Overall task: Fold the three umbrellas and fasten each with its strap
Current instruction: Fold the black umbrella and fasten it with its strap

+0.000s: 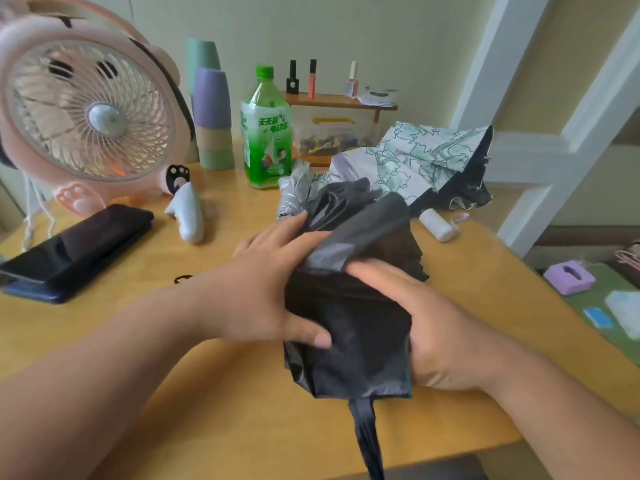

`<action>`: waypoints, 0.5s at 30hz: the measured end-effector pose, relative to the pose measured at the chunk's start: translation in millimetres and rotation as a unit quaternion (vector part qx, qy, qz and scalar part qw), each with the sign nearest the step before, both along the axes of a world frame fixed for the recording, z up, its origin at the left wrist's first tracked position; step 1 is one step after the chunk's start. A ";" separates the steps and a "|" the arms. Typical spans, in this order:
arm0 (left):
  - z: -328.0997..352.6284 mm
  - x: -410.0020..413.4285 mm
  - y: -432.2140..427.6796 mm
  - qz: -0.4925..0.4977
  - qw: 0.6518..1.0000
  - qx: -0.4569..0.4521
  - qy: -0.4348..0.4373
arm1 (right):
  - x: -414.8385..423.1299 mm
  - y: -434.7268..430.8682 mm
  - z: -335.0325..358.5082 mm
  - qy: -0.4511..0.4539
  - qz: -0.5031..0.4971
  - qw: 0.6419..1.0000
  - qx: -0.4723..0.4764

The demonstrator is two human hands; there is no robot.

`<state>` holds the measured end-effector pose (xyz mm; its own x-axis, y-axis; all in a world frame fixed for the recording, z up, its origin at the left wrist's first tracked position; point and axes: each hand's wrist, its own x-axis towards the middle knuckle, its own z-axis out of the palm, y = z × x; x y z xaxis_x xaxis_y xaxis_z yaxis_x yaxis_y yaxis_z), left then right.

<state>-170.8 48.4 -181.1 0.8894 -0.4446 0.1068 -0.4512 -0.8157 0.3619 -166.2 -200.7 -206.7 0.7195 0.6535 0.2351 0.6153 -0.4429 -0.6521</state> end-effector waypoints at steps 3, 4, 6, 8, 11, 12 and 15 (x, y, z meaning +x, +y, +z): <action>-5.3 20.8 1.9 0.096 0.980 -0.164 -0.065 | -9.2 -14.4 1.5 0.021 0.005 1.000 0.013; -4.9 28.9 0.6 0.134 0.970 -0.187 -0.079 | -7.0 -13.3 4.3 -0.004 0.018 1.000 -0.020; -3.5 42.7 -3.2 0.194 0.960 -0.192 -0.055 | -12.6 -14.8 9.9 -0.024 0.042 0.993 -0.106; -2.3 51.1 -5.0 0.236 0.946 -0.221 0.003 | -13.5 -16.3 6.9 -0.075 0.067 0.982 -0.161; -2.8 56.1 -5.0 0.286 0.924 -0.252 0.025 | -21.5 -20.4 2.3 -0.095 0.083 0.978 -0.163; -4.0 56.9 -5.7 0.293 0.928 -0.229 0.019 | -25.3 -21.9 3.2 -0.080 0.089 0.979 -0.166; -7.3 56.3 -9.1 0.297 0.940 -0.166 -0.001 | -36.7 -32.2 2.5 -0.046 0.117 0.980 -0.152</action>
